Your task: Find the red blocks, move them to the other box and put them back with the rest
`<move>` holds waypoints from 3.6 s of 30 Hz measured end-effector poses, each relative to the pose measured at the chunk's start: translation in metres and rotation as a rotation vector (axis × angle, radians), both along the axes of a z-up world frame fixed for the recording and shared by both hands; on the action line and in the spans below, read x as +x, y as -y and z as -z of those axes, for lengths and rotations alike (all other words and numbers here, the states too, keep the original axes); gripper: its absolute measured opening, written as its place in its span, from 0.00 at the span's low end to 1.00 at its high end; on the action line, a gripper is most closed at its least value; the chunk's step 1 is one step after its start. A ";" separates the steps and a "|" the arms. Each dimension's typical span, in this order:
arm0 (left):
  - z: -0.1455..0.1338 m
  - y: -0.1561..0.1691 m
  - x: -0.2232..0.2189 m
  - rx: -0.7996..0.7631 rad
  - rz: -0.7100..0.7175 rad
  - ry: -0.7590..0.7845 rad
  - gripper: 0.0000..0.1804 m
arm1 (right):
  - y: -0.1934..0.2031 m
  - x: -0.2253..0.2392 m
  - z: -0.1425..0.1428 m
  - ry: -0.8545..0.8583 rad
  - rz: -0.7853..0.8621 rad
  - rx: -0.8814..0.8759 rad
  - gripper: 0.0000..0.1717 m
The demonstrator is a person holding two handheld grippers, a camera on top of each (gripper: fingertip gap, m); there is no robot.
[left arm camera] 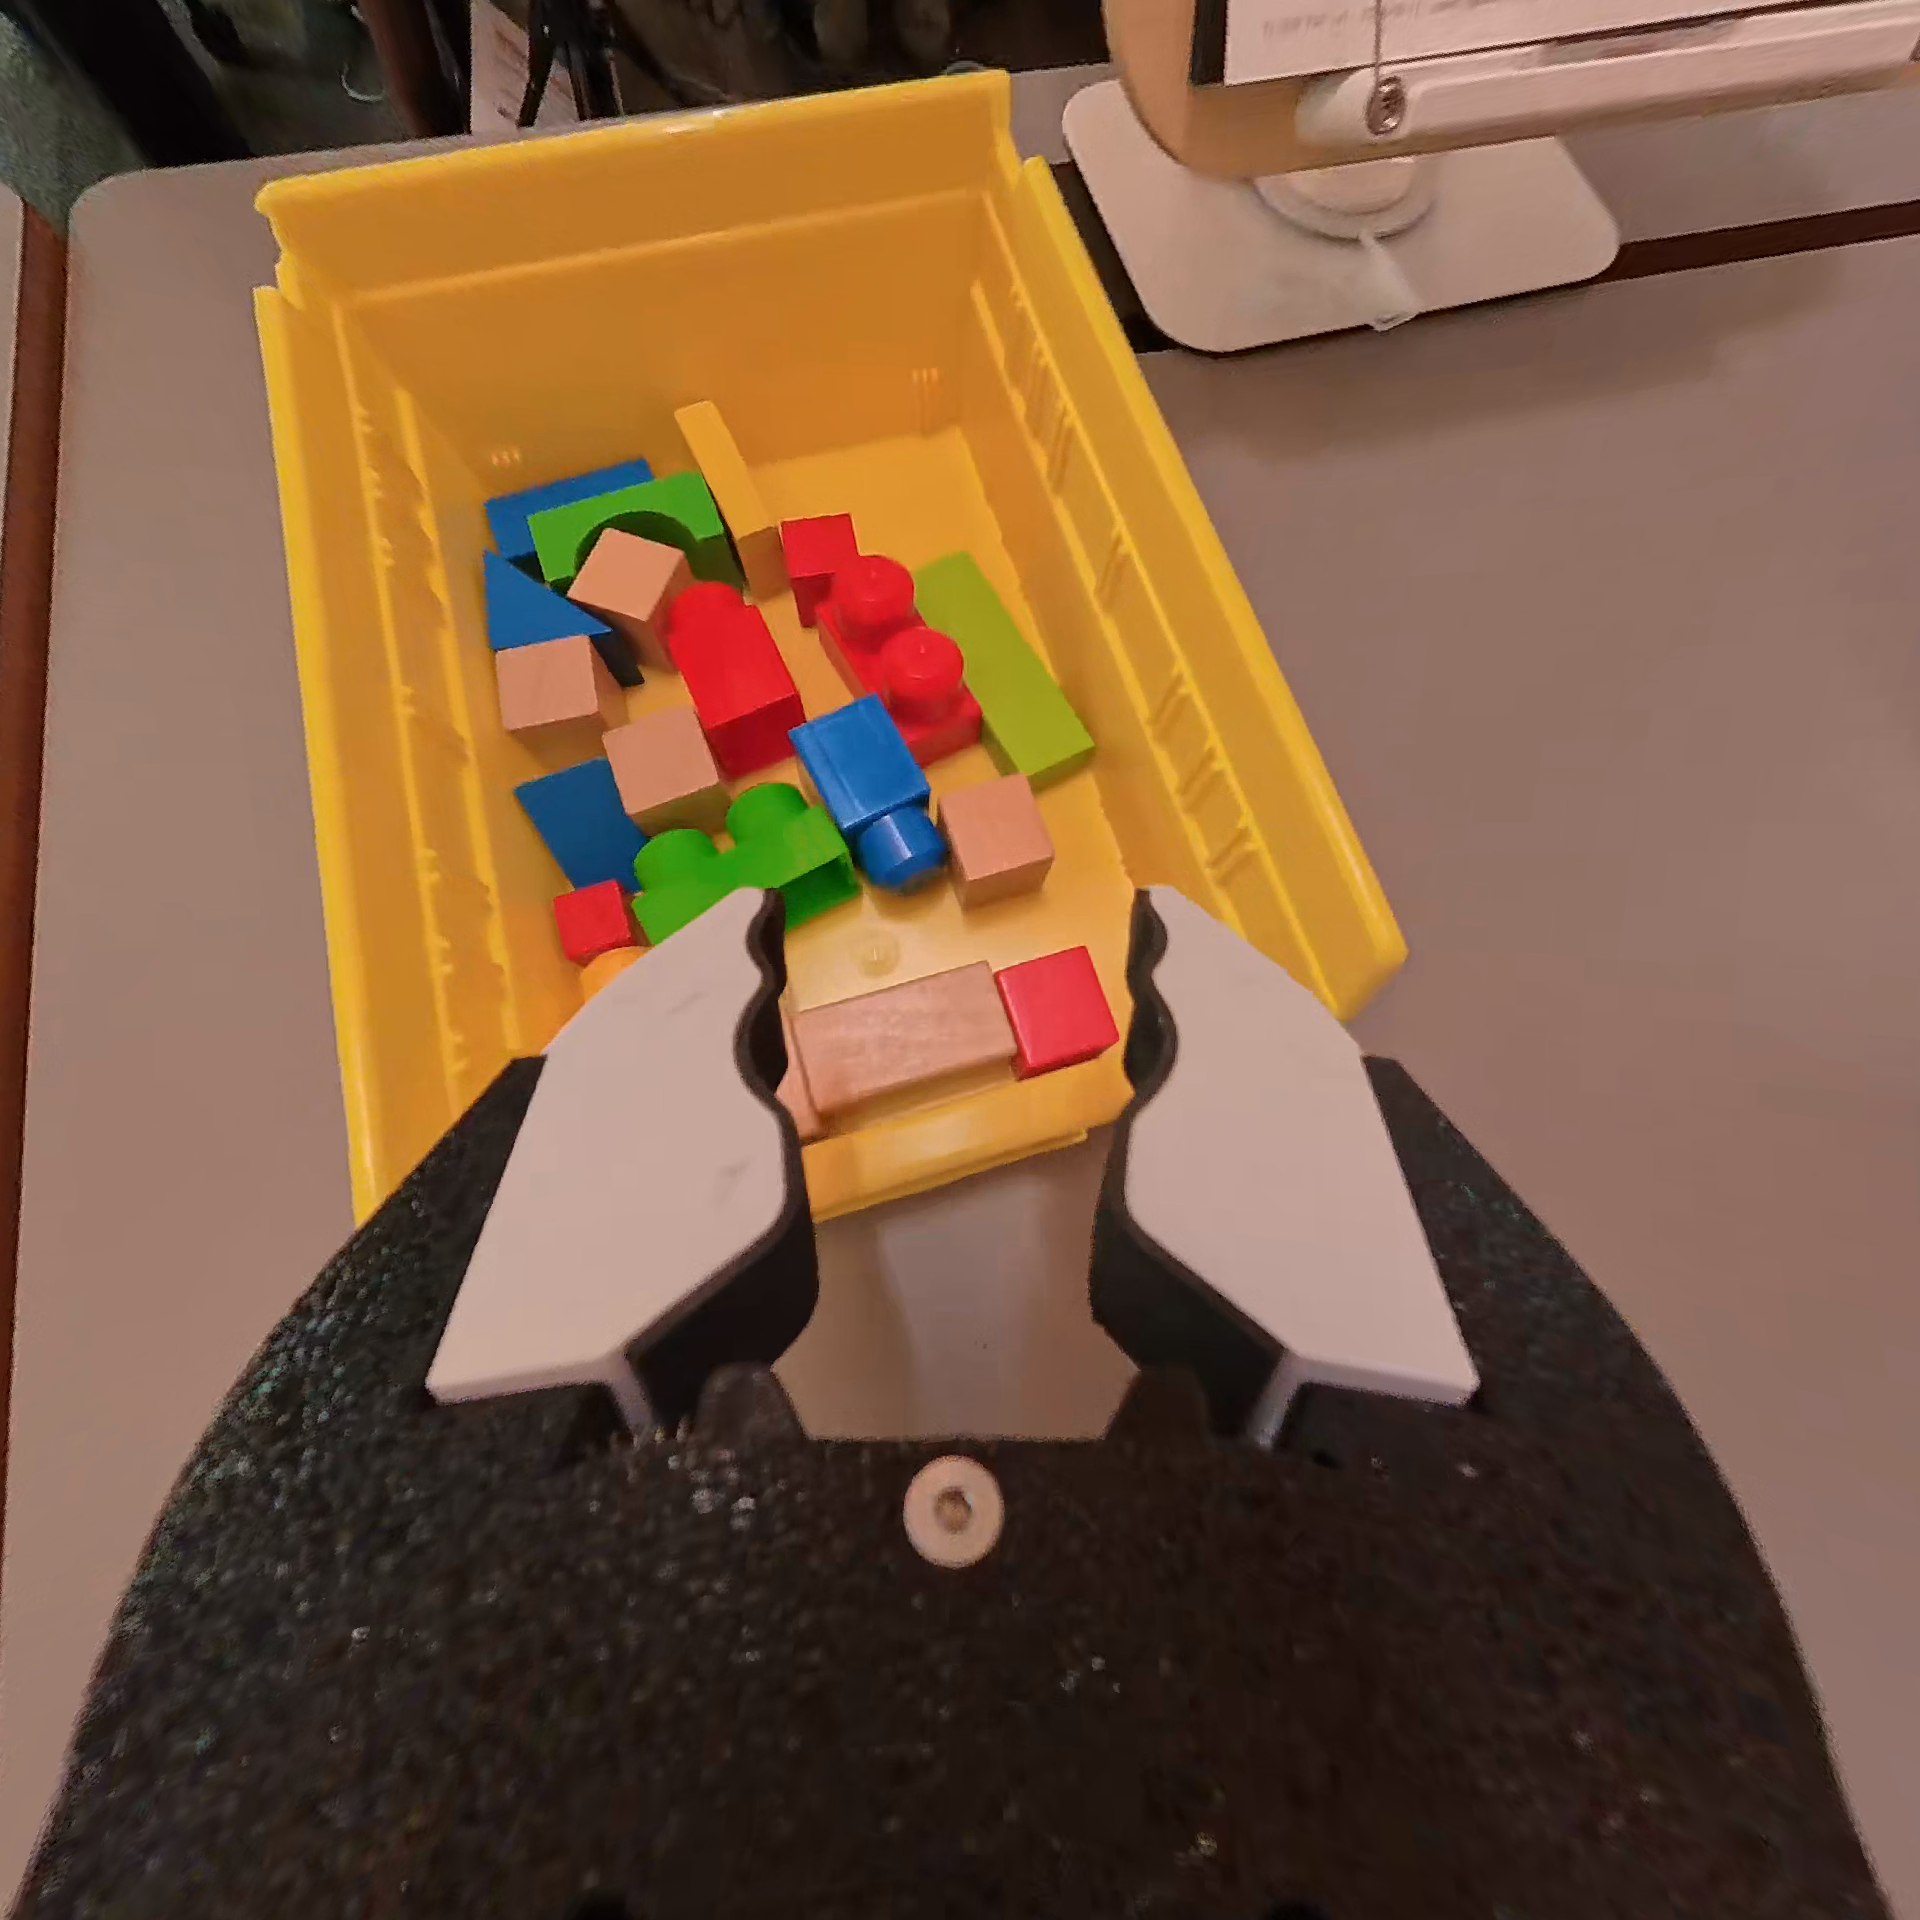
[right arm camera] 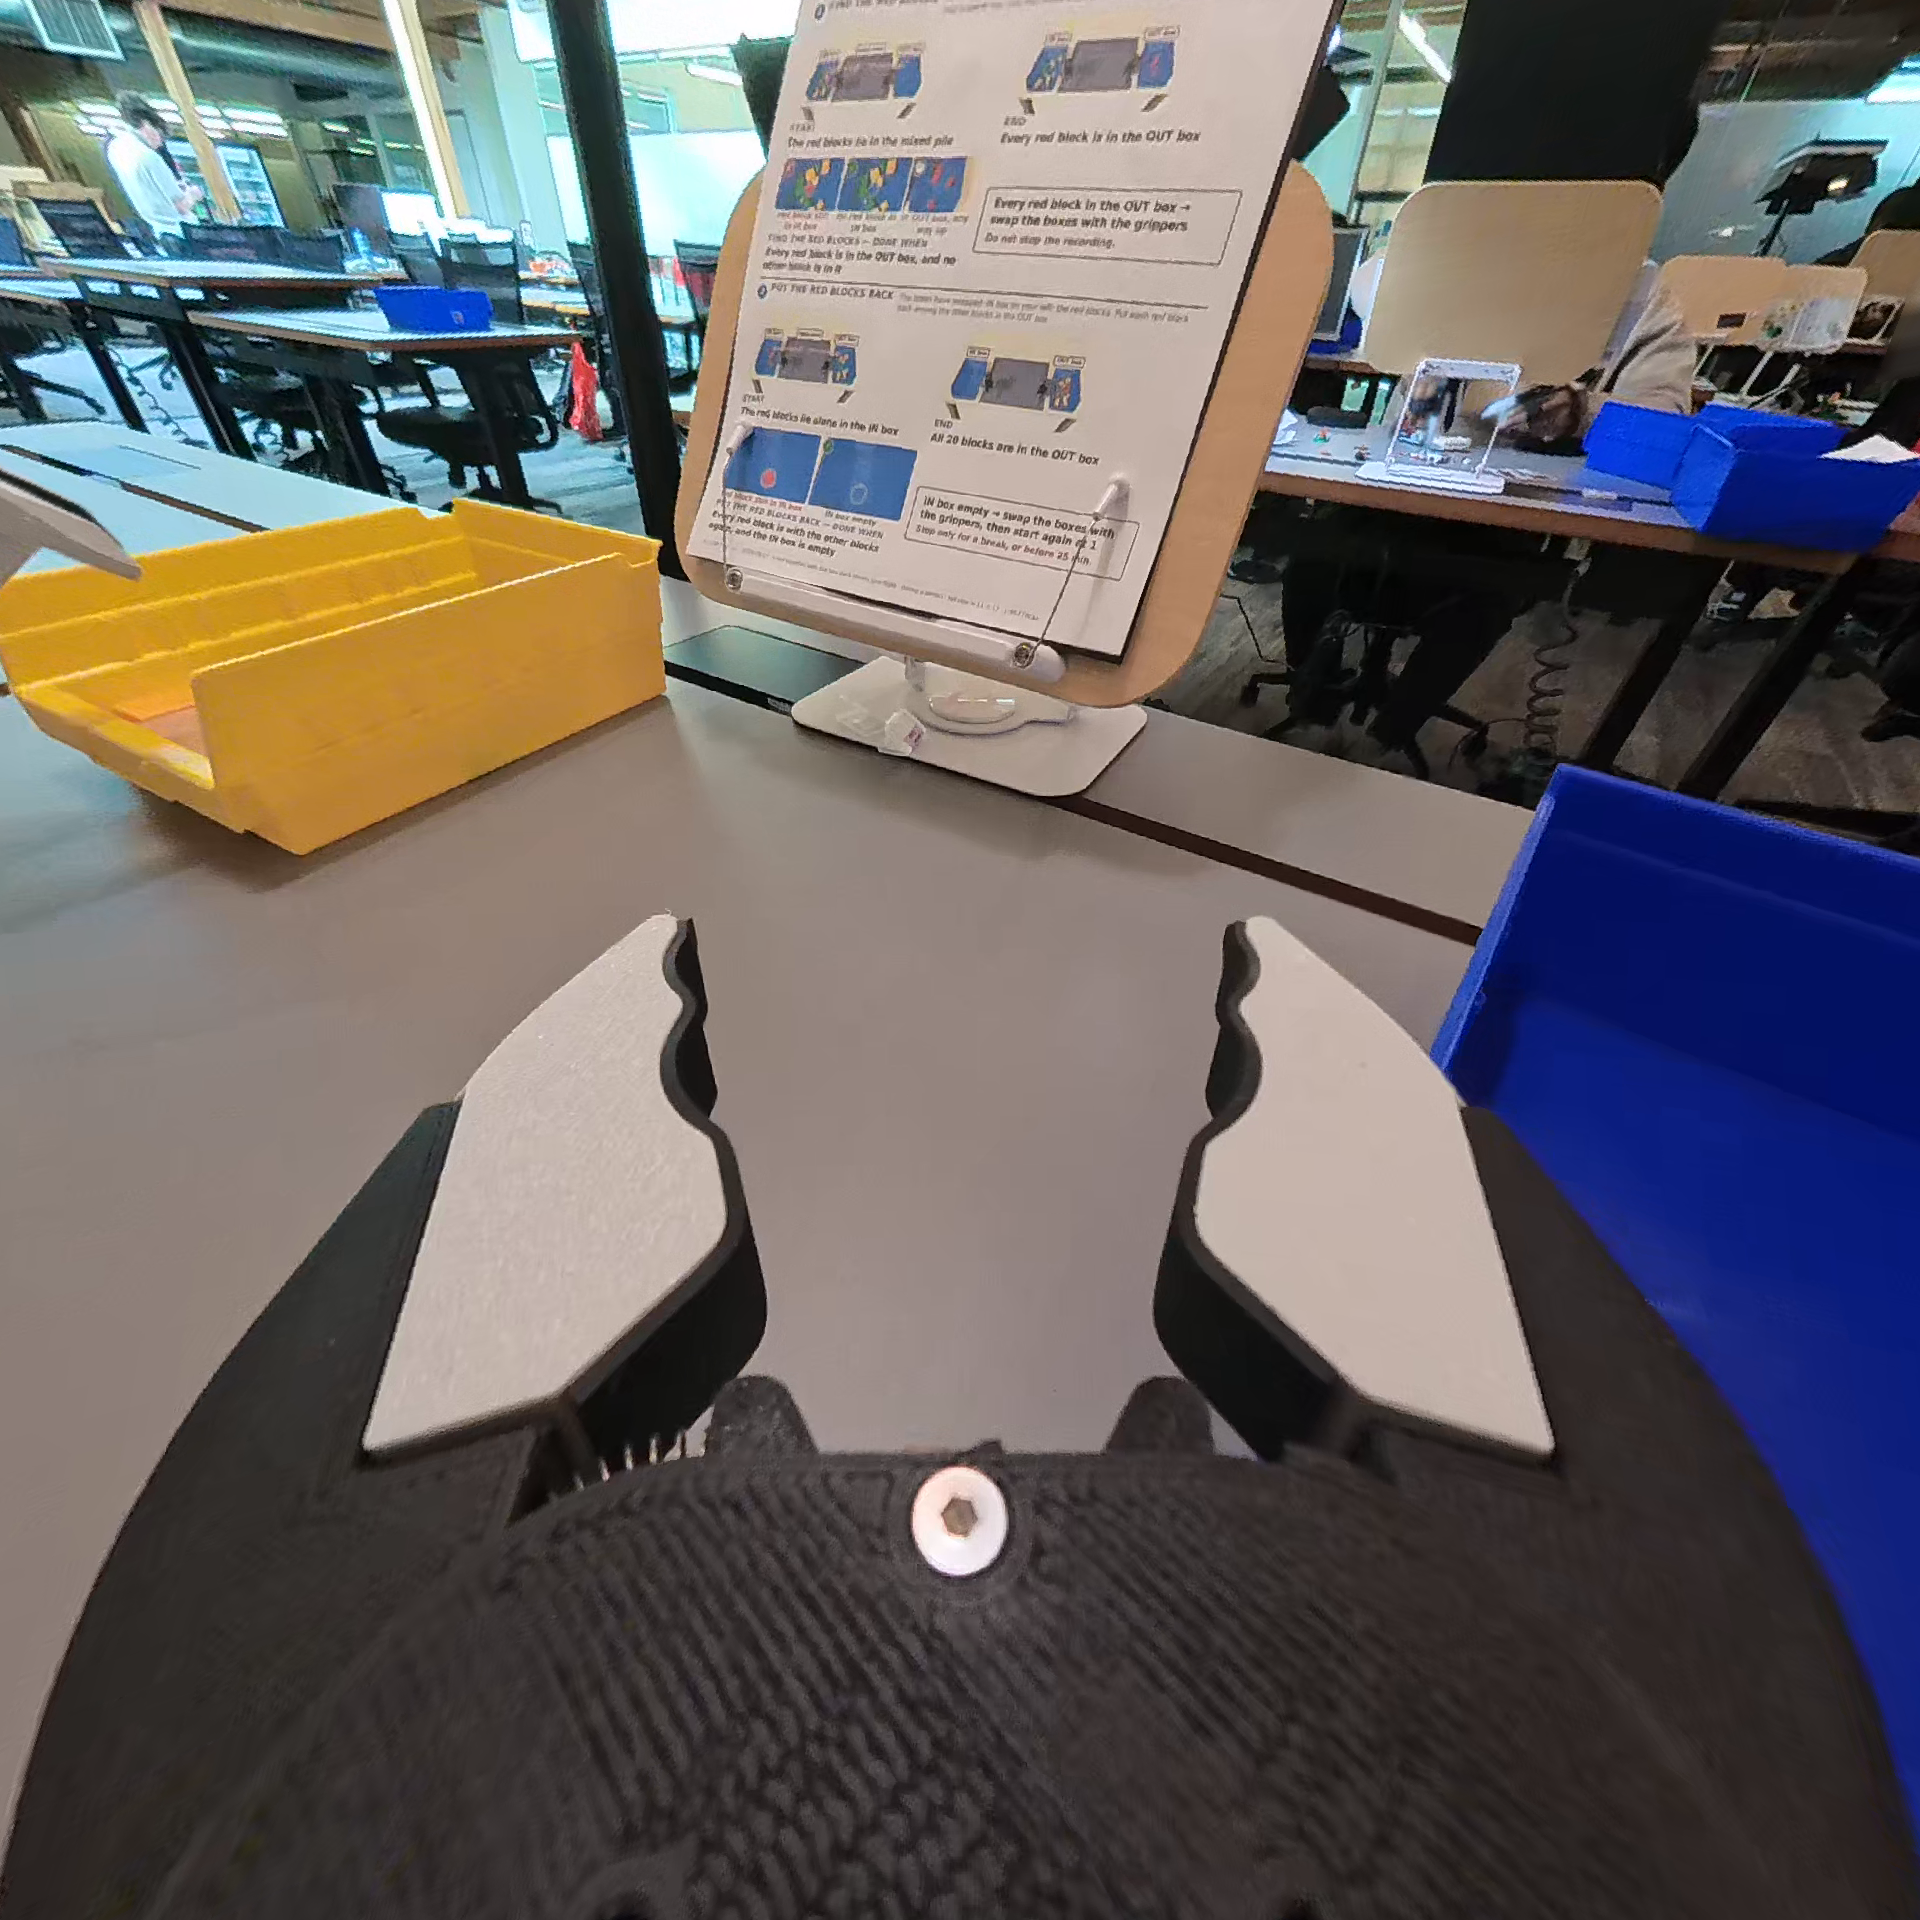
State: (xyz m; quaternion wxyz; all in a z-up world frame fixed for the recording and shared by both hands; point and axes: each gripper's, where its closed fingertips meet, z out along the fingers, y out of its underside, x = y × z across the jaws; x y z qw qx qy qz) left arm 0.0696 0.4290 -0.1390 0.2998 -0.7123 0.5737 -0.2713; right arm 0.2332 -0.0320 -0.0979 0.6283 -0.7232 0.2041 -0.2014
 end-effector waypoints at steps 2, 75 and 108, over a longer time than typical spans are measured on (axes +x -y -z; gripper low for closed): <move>0.002 -0.011 -0.002 -0.033 -0.032 -0.046 0.35 | 0.003 -0.002 0.004 -0.013 0.002 0.005 0.55; 0.099 0.021 0.018 0.410 1.124 -0.709 0.20 | 0.039 0.001 0.007 0.052 0.048 0.045 0.48; -0.044 0.263 0.070 0.221 1.029 0.765 0.18 | -0.117 -0.081 0.005 -0.712 -0.726 0.162 0.48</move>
